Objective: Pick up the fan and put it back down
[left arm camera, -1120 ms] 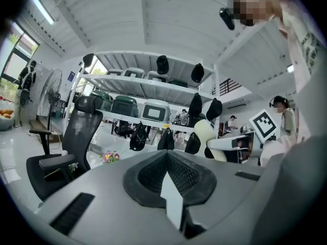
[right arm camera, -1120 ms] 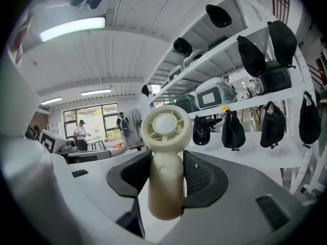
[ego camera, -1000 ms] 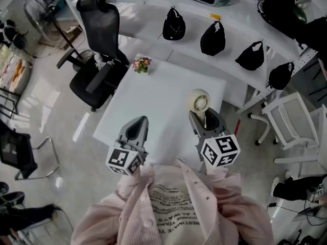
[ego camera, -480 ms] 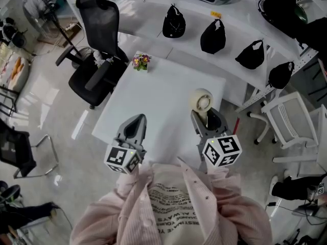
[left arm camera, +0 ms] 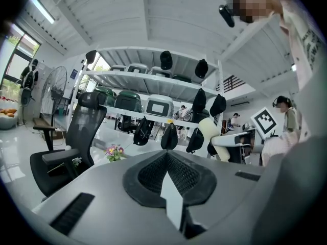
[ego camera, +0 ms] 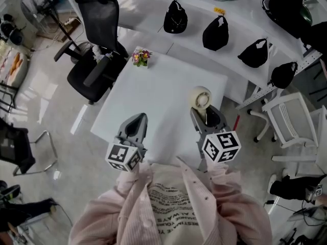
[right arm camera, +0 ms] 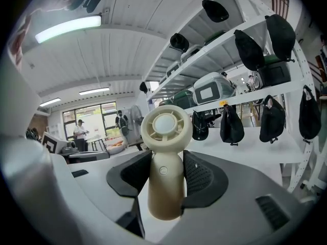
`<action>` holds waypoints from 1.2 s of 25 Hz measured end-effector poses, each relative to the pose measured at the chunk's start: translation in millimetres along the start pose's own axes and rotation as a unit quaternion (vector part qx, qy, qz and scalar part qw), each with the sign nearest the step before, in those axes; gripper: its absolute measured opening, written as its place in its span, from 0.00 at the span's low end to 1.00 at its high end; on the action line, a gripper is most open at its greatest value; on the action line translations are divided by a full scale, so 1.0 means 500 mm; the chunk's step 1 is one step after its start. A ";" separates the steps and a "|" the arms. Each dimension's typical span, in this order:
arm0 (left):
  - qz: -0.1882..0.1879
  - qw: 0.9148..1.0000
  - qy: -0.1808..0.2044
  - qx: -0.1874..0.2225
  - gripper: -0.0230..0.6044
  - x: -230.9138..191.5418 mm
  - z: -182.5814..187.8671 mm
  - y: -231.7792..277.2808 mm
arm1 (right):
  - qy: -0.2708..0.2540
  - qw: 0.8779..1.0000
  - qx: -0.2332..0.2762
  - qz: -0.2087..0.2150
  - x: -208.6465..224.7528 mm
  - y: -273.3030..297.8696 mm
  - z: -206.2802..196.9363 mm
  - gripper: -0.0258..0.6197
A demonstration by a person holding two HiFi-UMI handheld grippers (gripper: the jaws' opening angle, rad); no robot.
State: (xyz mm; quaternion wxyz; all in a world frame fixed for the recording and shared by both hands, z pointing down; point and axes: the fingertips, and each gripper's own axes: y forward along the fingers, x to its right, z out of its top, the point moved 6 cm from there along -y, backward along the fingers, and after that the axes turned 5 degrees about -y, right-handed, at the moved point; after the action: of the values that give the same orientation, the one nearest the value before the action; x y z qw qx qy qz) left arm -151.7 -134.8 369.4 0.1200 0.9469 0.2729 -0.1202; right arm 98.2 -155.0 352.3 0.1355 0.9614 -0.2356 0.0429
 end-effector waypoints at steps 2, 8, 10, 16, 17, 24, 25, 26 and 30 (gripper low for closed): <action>0.002 1.000 -0.002 -0.012 0.04 -0.006 -0.011 0.007 | 0.004 1.000 -0.009 0.000 0.003 0.012 -0.010 0.33; 0.003 0.999 -0.019 -0.047 0.04 -0.026 -0.061 0.034 | 0.020 0.999 -0.041 0.000 0.011 0.046 -0.054 0.33; 0.000 0.998 -0.024 -0.058 0.04 -0.035 -0.080 0.043 | 0.022 0.998 -0.050 0.000 0.013 0.060 -0.067 0.33; 0.000 0.996 -0.037 -0.084 0.04 -0.058 -0.118 0.066 | 0.032 0.996 -0.078 -0.002 0.023 0.105 -0.108 0.33; 0.001 0.995 -0.041 -0.089 0.04 -0.063 -0.125 0.070 | 0.034 0.996 -0.085 -0.002 0.024 0.112 -0.117 0.33; 0.003 0.990 -0.063 -0.127 0.04 -0.102 -0.197 0.104 | 0.039 0.991 -0.129 -0.010 0.042 0.181 -0.190 0.33; 0.003 0.989 -0.066 -0.132 0.04 -0.106 -0.205 0.107 | 0.039 0.990 -0.135 -0.011 0.044 0.191 -0.201 0.33; 0.003 0.988 -0.068 -0.137 0.04 -0.109 -0.214 0.111 | 0.039 0.989 -0.142 -0.012 0.046 0.201 -0.213 0.33; 0.004 0.985 -0.076 -0.157 0.04 -0.122 -0.244 0.120 | 0.047 0.985 -0.168 -0.016 0.048 0.234 -0.259 0.33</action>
State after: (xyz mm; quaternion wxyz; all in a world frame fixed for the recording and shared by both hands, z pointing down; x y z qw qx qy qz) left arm -149.5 -178.2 511.9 0.2878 0.9055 0.2750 -0.1472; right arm 62.8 -228.9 508.0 0.3067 0.9255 -0.2175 0.0452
